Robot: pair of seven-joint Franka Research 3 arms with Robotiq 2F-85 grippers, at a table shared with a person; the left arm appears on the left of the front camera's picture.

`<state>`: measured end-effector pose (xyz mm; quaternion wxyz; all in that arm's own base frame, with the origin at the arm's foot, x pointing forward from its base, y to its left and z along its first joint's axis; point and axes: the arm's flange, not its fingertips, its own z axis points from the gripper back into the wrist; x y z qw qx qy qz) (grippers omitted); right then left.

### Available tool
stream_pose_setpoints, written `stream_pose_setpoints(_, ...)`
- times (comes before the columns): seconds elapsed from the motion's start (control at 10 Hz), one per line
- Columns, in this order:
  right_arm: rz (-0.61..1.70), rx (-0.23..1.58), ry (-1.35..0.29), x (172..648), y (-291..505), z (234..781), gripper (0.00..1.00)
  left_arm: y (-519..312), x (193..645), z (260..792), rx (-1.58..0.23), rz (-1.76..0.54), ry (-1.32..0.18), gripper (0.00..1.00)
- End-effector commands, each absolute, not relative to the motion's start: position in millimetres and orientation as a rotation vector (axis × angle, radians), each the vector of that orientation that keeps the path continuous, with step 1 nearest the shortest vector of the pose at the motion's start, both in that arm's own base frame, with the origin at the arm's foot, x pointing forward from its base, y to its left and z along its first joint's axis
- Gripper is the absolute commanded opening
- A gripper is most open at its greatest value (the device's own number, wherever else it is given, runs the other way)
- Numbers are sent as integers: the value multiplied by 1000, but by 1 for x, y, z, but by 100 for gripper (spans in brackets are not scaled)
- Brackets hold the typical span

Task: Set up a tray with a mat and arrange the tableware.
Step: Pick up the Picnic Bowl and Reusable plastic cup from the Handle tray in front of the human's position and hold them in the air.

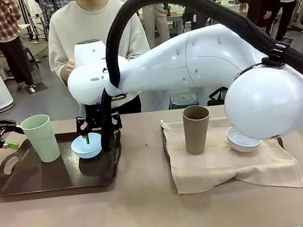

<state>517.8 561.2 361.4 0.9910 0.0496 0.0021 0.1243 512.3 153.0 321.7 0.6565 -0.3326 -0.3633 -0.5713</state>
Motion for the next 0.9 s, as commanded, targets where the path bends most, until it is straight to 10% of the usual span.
stream_pose_setpoints(0.0,205,58,-83,518,563,352,100,144,511,318,-770,-1269,-868,100)
stream_pose_setpoints(0.8,199,57,-80,532,568,334,100,111,517,306,-802,-1240,-883,100)
